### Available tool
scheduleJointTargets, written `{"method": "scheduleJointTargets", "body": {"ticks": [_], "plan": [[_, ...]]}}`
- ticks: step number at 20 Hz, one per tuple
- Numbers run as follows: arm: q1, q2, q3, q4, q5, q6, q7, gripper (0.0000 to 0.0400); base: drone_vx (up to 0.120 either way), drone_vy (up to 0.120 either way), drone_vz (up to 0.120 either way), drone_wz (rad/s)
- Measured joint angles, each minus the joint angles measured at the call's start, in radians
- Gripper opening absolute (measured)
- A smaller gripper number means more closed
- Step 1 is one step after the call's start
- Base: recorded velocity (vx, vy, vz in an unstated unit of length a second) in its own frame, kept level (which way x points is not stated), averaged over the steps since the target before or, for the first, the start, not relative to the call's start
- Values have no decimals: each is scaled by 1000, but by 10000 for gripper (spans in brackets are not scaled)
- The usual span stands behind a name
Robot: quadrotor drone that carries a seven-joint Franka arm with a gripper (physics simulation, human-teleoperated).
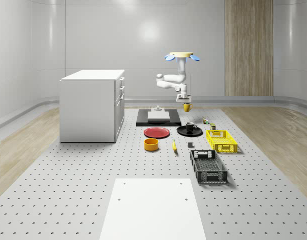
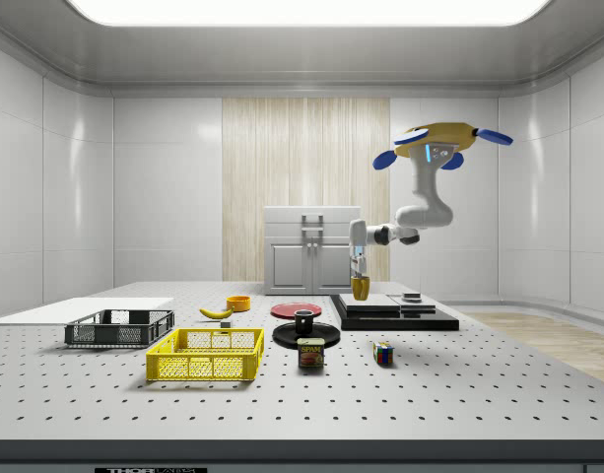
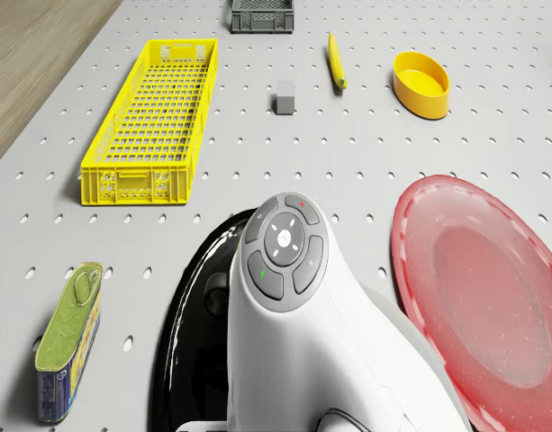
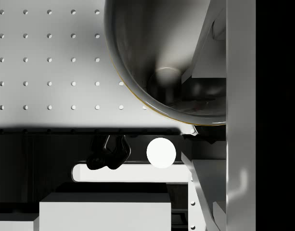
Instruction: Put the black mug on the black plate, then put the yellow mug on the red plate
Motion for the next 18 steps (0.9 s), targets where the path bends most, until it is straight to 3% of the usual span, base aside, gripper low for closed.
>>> {"method": "scheduleJointTargets", "body": {"ticks": [18], "plan": [[-1,-2,0,0,1,2,0,100,120,-120,0,0]]}}
